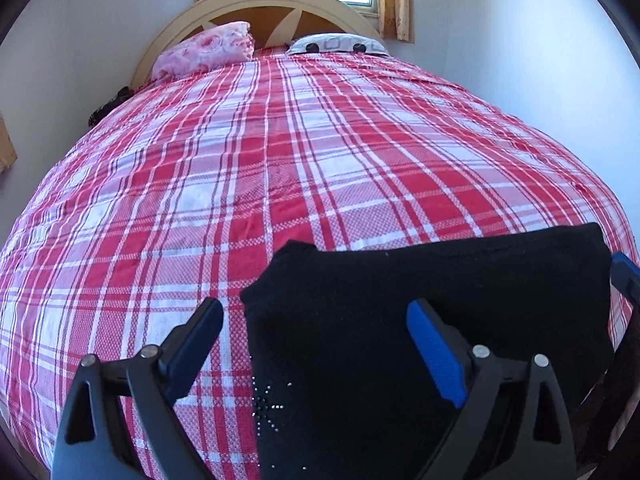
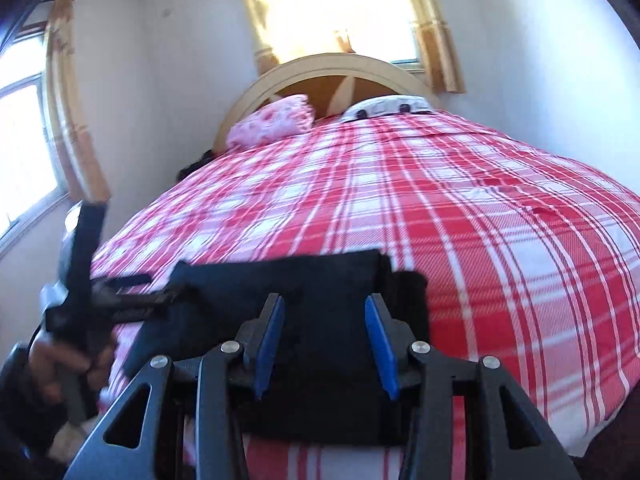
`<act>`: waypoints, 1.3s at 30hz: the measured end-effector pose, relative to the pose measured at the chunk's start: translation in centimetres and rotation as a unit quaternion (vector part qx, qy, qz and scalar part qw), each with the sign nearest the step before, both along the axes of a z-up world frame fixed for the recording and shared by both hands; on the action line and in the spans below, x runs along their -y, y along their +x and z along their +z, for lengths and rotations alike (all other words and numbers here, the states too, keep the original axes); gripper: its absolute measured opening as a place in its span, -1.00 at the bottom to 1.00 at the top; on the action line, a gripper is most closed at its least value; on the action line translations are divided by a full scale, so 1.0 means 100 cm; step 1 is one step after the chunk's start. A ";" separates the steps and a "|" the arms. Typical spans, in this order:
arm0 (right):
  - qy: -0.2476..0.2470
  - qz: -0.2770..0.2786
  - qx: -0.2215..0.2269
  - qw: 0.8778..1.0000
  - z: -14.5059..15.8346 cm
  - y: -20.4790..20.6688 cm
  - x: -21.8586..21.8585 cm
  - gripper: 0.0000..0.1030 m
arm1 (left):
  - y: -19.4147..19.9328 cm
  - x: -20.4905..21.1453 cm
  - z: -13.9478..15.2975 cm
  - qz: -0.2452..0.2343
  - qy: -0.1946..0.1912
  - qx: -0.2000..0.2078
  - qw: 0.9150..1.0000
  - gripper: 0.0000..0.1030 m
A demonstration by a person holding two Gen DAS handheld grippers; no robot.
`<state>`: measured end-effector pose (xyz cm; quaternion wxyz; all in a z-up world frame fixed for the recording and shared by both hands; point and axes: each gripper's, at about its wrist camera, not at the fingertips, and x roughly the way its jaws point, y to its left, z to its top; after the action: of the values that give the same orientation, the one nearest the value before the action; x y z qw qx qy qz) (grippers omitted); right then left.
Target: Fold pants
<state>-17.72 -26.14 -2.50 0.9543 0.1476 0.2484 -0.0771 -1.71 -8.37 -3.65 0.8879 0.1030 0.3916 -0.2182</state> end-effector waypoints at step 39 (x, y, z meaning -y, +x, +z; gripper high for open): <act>0.017 -0.092 -0.045 0.995 -0.023 0.041 0.006 0.39 | -0.006 -0.040 0.009 0.081 0.053 0.017 0.995 1.00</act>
<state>-13.66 -26.73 -4.77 0.9283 0.1822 0.2776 -0.1671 -2.31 -4.37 -2.73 0.9025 0.1222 0.3943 -0.1229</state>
